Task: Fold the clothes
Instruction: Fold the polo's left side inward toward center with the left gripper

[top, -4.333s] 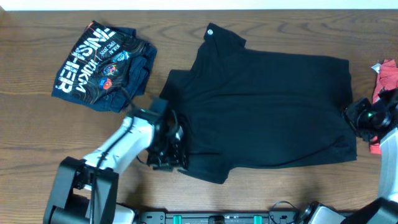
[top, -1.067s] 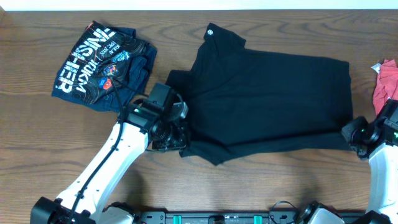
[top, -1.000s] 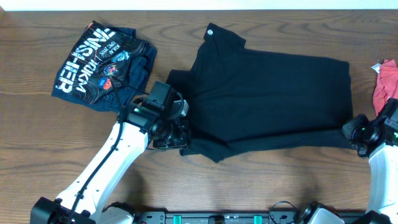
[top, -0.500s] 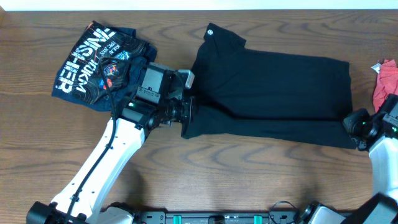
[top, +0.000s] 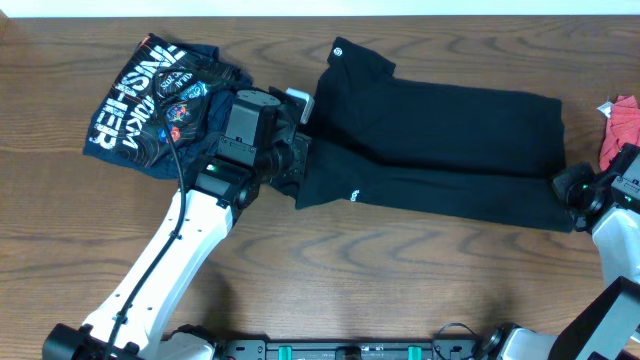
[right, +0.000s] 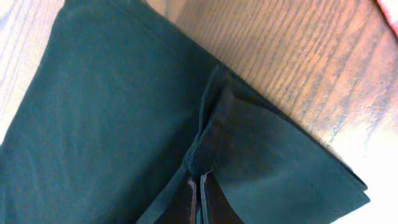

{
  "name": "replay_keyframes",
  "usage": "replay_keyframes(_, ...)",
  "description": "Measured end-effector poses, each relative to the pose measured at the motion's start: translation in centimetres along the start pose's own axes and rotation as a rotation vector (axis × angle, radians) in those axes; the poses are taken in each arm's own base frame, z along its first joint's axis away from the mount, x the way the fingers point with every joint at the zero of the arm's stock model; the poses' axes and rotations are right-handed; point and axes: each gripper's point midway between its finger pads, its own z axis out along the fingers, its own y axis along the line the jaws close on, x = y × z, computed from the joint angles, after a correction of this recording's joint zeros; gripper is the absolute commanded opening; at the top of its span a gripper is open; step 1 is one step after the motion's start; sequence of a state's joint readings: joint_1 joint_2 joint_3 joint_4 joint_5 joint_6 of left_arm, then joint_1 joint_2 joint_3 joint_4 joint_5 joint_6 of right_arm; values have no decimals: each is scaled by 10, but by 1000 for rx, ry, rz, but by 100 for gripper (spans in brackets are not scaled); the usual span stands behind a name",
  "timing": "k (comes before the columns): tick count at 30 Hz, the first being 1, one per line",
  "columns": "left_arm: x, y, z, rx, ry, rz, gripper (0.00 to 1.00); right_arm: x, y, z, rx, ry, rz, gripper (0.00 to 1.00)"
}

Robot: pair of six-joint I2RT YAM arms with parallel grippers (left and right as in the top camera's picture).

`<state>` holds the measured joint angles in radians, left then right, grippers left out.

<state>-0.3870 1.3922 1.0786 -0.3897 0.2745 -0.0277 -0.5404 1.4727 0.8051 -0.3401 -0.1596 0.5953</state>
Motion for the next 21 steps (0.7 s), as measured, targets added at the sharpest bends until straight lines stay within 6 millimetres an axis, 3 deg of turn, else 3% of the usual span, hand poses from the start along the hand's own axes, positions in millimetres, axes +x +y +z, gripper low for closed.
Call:
replay_keyframes(6, -12, 10, 13, -46, -42, 57, 6, 0, 2, 0, -5, -1, -3, 1)
replay_keyframes(15, -5, 24, 51, -71, -17, 64, 7, -1, 4, 0, -11, -6, -8, 1)
replay_keyframes(20, -14, 25, 52, -75, -54, 69, 8, -1, 4, 0, -11, -6, -8, 1)
replay_keyframes(21, -15, 25, 52, -76, -54, 68, 15, -1, 4, 0, -11, -6, -8, 1)
